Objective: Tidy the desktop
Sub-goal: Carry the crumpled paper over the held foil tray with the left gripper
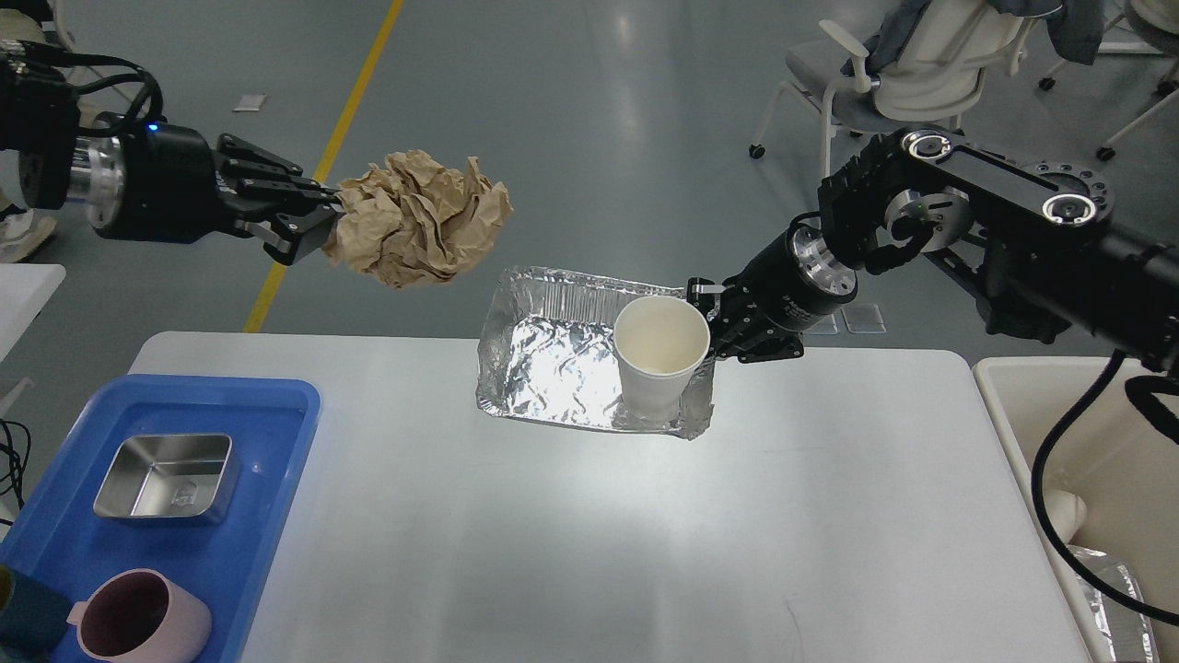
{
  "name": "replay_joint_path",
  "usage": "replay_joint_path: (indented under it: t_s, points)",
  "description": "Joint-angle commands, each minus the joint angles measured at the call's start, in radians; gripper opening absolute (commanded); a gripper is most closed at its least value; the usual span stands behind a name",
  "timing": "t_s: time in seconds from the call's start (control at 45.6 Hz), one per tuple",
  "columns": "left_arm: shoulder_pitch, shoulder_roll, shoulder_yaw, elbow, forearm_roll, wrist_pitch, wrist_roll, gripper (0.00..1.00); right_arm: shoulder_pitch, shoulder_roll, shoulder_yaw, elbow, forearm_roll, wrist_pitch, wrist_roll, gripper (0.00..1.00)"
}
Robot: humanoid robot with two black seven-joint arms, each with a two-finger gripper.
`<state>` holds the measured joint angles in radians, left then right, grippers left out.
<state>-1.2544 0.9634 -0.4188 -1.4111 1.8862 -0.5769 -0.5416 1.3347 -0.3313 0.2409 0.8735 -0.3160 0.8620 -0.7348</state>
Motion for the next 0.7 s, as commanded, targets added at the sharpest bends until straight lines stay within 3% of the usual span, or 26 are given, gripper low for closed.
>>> replay_joint_path:
  t_s: [0.0,0.483,0.68]
  points:
    - [-0.037,-0.078,0.0,0.0,0.065,-0.046,0.0,0.05,0.001,-0.002,0.0,0.002,0.0,0.0,0.0,0.0]
    - [-0.126,-0.259,0.009,0.003,0.142,-0.164,0.002,0.06,0.001,-0.002,0.008,0.027,0.0,-0.014,0.0,0.0]
    - [-0.126,-0.281,0.048,0.003,0.142,-0.166,0.028,0.2,0.003,-0.009,0.018,0.029,0.0,-0.014,0.0,0.0]
